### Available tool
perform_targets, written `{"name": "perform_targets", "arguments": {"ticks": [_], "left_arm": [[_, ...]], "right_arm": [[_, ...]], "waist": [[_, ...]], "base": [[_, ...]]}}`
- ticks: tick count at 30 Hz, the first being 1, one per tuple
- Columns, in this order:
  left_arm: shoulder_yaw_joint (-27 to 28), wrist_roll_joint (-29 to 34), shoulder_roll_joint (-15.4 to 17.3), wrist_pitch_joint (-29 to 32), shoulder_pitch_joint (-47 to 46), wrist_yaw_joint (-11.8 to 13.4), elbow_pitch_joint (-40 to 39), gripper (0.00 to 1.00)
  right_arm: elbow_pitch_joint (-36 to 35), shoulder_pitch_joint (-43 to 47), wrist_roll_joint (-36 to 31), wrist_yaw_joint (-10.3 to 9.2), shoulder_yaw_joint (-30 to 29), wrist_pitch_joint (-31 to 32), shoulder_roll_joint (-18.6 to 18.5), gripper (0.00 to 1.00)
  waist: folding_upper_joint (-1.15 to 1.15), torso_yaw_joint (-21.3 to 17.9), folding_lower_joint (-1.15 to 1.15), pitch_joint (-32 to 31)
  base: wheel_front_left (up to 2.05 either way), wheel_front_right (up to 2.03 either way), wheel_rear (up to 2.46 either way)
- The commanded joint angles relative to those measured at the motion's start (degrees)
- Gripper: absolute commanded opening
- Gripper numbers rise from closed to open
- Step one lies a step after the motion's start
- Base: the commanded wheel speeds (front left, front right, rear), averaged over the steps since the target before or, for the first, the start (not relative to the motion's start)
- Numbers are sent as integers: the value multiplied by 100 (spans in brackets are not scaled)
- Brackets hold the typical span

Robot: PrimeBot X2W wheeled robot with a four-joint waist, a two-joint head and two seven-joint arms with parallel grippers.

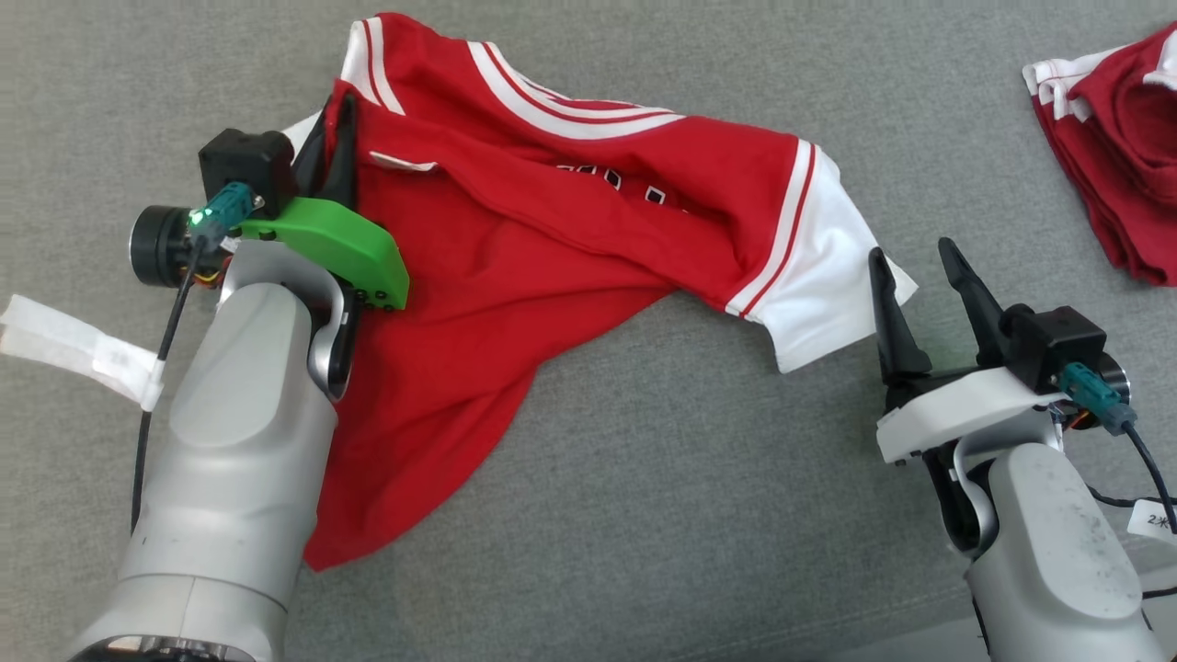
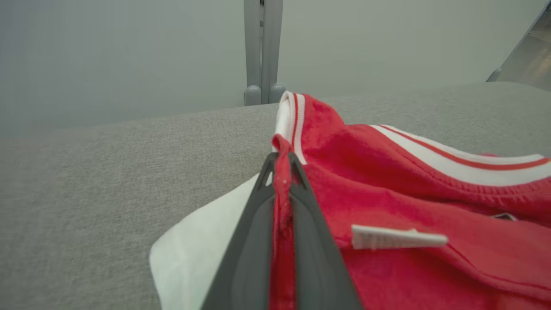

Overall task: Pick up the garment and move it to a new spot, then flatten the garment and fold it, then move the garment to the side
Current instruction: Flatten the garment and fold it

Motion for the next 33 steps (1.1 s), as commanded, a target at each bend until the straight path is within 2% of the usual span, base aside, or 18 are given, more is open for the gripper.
{"name": "perform_targets", "arguments": {"ticks": [1,10,16,17,18,19,24,28,33], "left_arm": [[35,37,-11,-1,121,-24,-167,0],[232,179,-22,-2,666,-39,-1060,0],[322,-15,-70,-1,1704,-48,-1508,0],[332,-73,-81,-2,1943,-47,-1570,26],[347,-119,-87,-2,2141,-48,-1626,77],[361,-175,-96,-2,2405,-45,-1659,100],[334,-393,-122,-2,3407,-19,-1652,100],[244,-637,-118,-2,3977,168,-1705,100],[240,-832,-120,-2,4235,351,-1957,100]], "right_arm": [[53,133,-15,-9,-9,-11,-16,100],[259,500,-25,-9,-66,-11,-51,100],[339,877,32,-9,-143,-11,-47,100],[345,940,53,-9,-165,-11,-46,100],[352,993,58,-9,-179,-11,-44,100],[355,1065,55,-9,-189,-11,-42,100],[371,1305,93,-9,-204,-11,-30,100],[379,1407,110,-9,-197,-11,-21,100],[365,1408,121,-9,-179,-11,-15,100]], "waist": [[0,188,0,-308],[0,441,0,-1191],[0,569,0,-1744],[0,589,0,-1823],[0,605,0,-1885],[0,628,0,-1952],[0,710,0,-2157],[0,748,0,-2228],[0,761,0,-2228]], "base": [[0,0,0],[0,0,0],[0,0,0],[0,0,0],[0,0,0],[0,0,0],[0,0,0],[0,0,0],[0,0,0]]}}
